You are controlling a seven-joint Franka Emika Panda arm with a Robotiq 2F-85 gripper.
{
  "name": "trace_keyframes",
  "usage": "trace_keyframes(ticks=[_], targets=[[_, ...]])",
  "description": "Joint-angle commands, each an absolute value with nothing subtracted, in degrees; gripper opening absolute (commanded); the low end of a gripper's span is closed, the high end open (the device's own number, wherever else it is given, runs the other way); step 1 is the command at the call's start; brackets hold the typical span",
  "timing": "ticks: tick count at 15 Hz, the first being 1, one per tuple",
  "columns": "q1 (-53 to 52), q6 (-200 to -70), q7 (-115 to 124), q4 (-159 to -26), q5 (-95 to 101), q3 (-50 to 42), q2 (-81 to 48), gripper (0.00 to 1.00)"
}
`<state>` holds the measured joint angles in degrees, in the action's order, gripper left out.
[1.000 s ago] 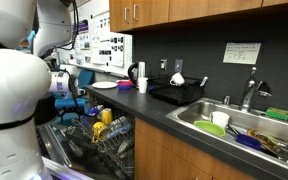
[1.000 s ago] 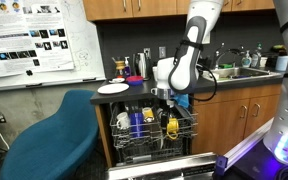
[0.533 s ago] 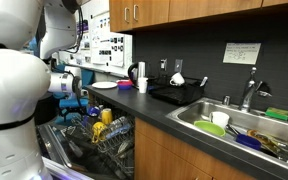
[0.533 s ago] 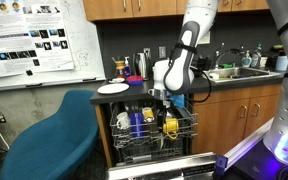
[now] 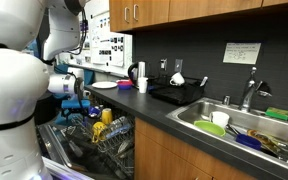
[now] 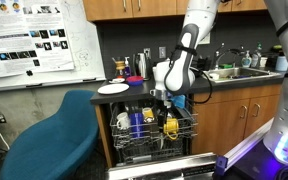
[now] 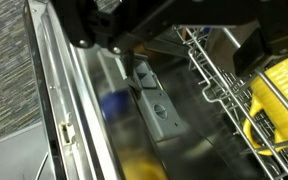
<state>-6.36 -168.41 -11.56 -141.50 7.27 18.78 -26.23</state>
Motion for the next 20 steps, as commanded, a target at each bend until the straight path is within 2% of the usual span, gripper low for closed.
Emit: trace_keyframes(ticks=[1,10,20], targets=[[-5.2,-170.4,-12.9,-140.9,6.0,19.3,-27.7,1.00],[-10.5,-176.6,-10.2,-138.7,9.1,12.0,-30.2,1.00],[-21.7,-188.2,-9.0,-134.9,8.5,-0.3,-34.9,1.00]])
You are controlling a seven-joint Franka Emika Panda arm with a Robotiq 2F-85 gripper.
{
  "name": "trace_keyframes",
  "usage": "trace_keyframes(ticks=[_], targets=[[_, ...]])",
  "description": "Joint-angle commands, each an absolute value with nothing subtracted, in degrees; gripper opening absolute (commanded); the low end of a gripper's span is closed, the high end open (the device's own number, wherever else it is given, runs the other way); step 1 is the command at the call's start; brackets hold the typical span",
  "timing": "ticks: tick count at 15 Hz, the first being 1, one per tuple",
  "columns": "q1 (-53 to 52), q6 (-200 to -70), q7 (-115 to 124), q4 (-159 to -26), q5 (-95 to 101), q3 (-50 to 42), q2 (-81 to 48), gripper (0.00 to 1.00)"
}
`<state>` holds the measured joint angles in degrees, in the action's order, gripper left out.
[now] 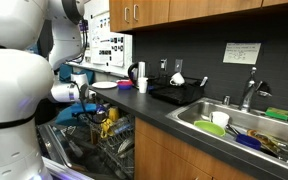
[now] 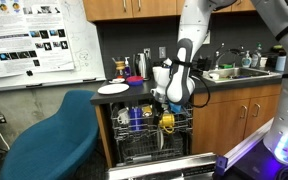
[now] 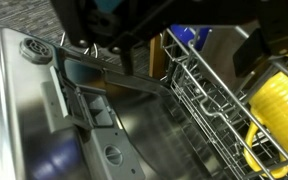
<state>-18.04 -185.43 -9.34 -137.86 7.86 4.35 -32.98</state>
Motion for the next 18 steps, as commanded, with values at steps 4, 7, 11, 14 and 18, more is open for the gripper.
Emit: trace_keyframes(ticks=[4,7,11,14,18], targets=[[-25.7,-189.9,-9.0,-132.1,7.5,-4.7,-36.7,1.00],[-28.9,-190.7,-8.8,-129.5,6.8,-7.7,-38.4,1.00],[-34.5,-192.4,-8.3,-127.4,5.4,-13.1,-40.3,1.00],[-38.4,-194.0,-8.1,-126.7,3.3,-16.7,-41.8,1.00],[-42.7,-195.9,-8.5,-125.9,-0.5,-20.2,-43.6,1.00]])
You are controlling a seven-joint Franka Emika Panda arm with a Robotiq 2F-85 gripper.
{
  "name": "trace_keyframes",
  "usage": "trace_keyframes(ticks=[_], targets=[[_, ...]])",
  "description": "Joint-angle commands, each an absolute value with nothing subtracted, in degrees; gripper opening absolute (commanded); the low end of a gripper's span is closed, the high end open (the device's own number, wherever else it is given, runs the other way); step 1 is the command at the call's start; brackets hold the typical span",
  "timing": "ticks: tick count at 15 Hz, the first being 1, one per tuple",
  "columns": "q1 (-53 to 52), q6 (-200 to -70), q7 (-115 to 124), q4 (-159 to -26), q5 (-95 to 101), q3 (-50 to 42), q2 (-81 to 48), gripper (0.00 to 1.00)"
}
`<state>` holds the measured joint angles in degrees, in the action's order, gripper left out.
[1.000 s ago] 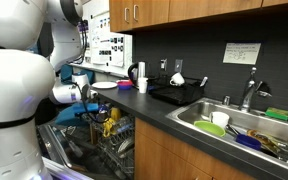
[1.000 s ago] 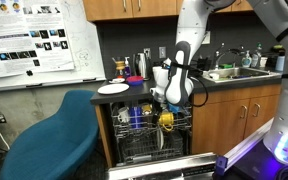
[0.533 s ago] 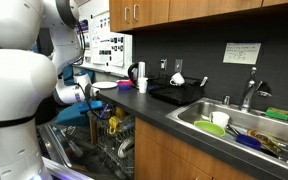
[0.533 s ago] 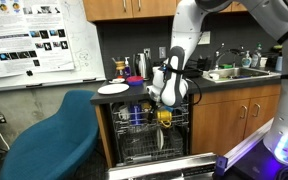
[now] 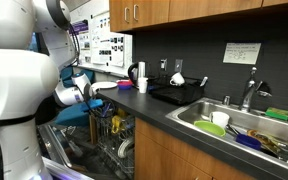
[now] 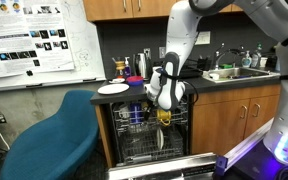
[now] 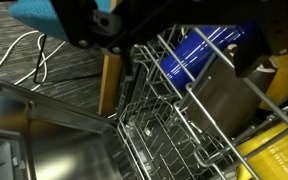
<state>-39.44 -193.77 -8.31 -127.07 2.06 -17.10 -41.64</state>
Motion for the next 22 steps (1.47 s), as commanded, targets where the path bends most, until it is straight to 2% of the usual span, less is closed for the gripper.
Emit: trace_keyframes(ticks=[1,8,17,22], targets=[[-43.3,-196.4,-8.7,-125.7,-1.3,-20.9,-44.1,1.00],[-46.2,-197.7,-8.9,-124.9,-5.2,-23.2,-45.9,1.00],[-51.5,-195.3,-10.1,-133.5,-5.7,-25.2,-38.4,1.00],[-51.6,-194.2,-9.7,-133.3,-4.8,-23.5,-38.1,1.00]])
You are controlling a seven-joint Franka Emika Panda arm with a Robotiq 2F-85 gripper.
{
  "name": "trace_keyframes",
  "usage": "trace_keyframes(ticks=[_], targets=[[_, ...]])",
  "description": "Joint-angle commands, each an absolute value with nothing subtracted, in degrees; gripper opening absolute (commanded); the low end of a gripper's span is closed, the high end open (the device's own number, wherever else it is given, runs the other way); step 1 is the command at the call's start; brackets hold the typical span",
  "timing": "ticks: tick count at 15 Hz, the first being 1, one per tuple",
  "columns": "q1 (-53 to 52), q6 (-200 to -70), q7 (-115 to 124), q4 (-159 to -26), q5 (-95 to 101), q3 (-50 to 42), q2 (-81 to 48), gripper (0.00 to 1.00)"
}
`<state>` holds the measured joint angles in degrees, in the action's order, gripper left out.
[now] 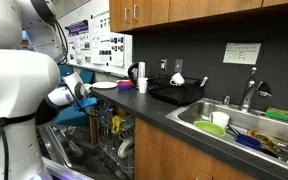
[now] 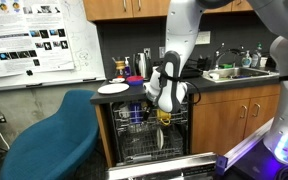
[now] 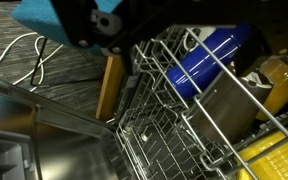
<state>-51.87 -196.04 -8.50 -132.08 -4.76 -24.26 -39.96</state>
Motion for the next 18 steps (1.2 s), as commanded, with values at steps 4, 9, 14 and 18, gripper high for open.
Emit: trace_keyframes(ticks=[4,9,14,18], targets=[[-50.3,-192.6,-9.2,-132.9,-3.8,-22.3,-39.5,1.00],[-52.4,-193.9,-8.6,-131.2,-5.0,-25.0,-43.3,1.00],[-53.6,-193.5,-8.5,-126.9,-5.1,-27.1,-48.5,1.00],[-53.8,-193.5,-8.4,-124.7,-4.9,-27.8,-51.0,1.00]])
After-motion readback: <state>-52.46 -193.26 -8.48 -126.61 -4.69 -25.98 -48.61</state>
